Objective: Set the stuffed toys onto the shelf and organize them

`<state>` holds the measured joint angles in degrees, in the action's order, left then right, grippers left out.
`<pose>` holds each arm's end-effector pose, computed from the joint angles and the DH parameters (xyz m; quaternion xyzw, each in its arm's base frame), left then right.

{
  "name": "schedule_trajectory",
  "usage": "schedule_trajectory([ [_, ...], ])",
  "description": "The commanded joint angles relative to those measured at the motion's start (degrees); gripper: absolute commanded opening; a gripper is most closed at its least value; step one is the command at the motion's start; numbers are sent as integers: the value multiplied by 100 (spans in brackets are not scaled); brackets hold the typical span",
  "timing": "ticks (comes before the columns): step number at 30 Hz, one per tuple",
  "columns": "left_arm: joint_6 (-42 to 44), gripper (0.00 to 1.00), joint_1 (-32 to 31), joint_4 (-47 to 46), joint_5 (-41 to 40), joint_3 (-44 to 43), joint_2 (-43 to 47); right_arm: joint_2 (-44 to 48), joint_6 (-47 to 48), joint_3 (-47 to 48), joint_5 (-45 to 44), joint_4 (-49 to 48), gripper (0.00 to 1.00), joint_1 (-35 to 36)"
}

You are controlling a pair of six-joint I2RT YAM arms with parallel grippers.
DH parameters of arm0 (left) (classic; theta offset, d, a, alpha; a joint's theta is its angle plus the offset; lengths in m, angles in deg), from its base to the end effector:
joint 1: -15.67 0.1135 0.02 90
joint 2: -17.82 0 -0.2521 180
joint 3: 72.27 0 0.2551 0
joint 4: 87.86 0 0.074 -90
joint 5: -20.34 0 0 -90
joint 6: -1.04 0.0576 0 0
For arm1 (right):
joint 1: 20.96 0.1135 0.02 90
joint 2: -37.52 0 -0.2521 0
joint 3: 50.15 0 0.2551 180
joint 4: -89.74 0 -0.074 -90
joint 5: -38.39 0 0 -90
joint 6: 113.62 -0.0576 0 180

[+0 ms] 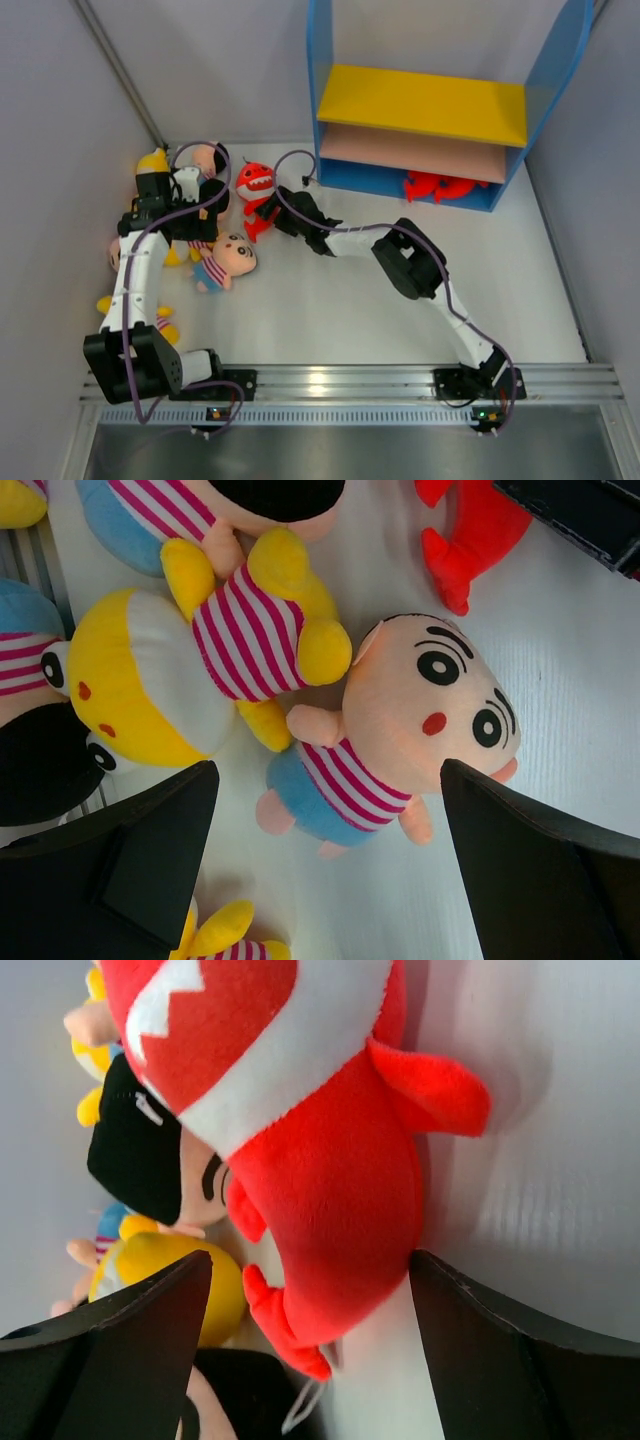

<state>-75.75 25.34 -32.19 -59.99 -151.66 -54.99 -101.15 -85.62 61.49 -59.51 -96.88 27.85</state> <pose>0.2821 0.0383 0.2847 0.0583 0.9323 -0.0083 0.3570 0.3743 0.4157 0.1184 0.1331 0.8093 0.4365 0.3698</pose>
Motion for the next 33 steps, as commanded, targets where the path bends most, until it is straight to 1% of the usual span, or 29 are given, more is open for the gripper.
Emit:
schedule_trajectory([
  [1,93,99,35,-40,184,-67,145,-405,-725,452,-308,106,80,58],
  [3,181,99,35,-40,167,-84,197,-721,-884,733,-300,45,79,32],
  [4,199,99,43,-32,141,-102,259,-810,-945,847,-291,176,74,14],
  [6,234,99,35,-40,105,-111,320,-977,-1095,1085,-335,352,71,-39],
  [10,296,99,35,-32,228,-128,426,-951,-1192,1077,-729,432,42,-21],
  [12,287,99,43,-32,246,-155,400,-934,-1078,1121,-862,510,36,14],
  [13,287,99,35,-32,237,-172,400,-934,-1095,1147,-975,555,29,14],
  [15,287,99,35,-32,219,-181,435,-942,-1148,1165,-1116,555,21,14],
  [16,278,99,43,-23,237,-164,444,-942,-1087,1200,-1152,555,11,14],
  [17,270,99,35,-31,263,-146,470,-951,-1026,1235,-1196,572,3,14],
  [18,270,99,35,-32,281,-128,488,-934,-973,1261,-1214,590,0,22],
  [22,340,99,35,-32,272,-49,497,-811,-508,1235,-1205,555,0,31],
  [24,349,99,35,-32,289,-32,444,-601,-33,1078,-1179,381,0,75],
  [25,349,99,35,-32,290,-5,409,-495,360,886,-1144,284,0,93],
  [26,331,99,35,-23,316,-14,374,-242,581,762,-1091,161,0,119],
  [27,296,99,35,-31,325,-31,295,-109,792,630,-917,55,0,145],
  [28,270,99,35,-23,334,-49,260,58,1169,342,-828,-76,0,172],
  [30,182,99,35,-32,325,-58,233,585,1452,-20,-591,-200,0,251],
  [31,164,99,35,-32,334,-67,250,770,1654,-431,-529,-331,0,286],
  [32,129,99,43,-32,360,-32,303,1128,1717,-635,-511,-315,0,347],
  [33,120,99,35,-23,369,3,347,1288,1717,-1037,-519,-280,0,383],
])
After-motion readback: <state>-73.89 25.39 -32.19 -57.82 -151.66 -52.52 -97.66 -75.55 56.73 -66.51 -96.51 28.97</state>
